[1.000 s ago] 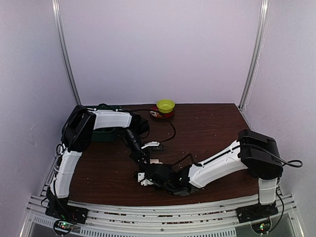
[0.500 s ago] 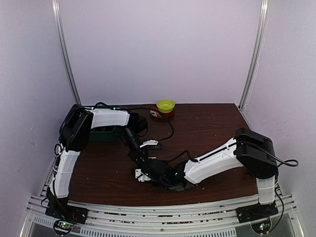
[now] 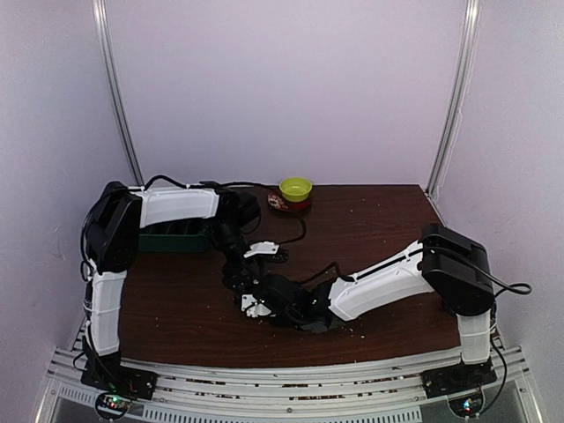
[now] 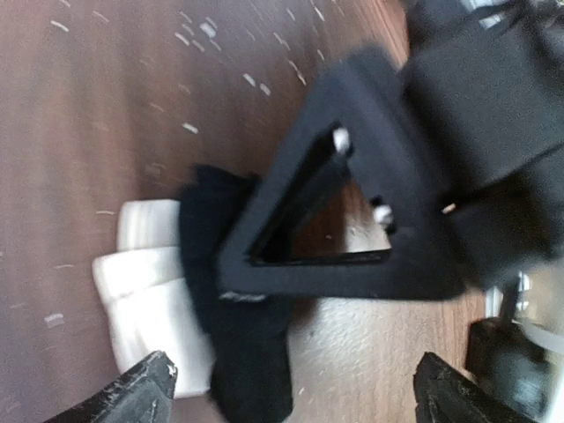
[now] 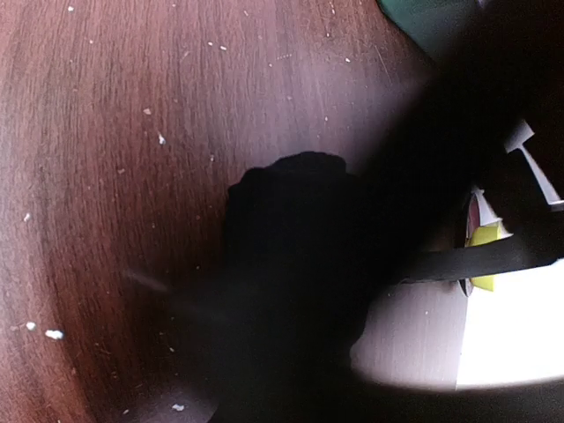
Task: Roll the underwear
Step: Roll the underwear at the center of the board, then pick up the underwear from the center of the board.
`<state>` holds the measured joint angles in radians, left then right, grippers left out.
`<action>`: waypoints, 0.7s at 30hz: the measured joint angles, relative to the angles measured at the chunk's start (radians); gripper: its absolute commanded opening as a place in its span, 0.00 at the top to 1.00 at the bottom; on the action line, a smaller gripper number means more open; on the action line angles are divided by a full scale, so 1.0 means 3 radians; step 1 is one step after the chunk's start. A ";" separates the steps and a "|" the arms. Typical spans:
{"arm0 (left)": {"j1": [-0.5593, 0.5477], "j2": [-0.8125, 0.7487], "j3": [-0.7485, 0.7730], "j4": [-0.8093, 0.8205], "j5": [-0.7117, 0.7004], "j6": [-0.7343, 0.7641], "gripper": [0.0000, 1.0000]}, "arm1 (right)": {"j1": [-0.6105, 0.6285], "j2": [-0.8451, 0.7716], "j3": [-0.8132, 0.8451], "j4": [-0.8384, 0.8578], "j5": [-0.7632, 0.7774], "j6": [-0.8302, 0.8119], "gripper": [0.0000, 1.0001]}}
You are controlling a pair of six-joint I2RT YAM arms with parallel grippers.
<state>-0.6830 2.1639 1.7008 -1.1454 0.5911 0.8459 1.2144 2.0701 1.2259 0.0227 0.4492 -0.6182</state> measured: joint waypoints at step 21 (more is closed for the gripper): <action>0.0013 0.0506 0.0547 -0.0051 -0.0043 -0.0061 0.05 | -0.0014 0.0000 0.0023 -0.0041 -0.0018 0.0023 0.93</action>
<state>-0.6792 2.3157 1.8648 -1.1606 0.5781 0.8276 1.2102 2.0701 1.2327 0.0105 0.4438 -0.6113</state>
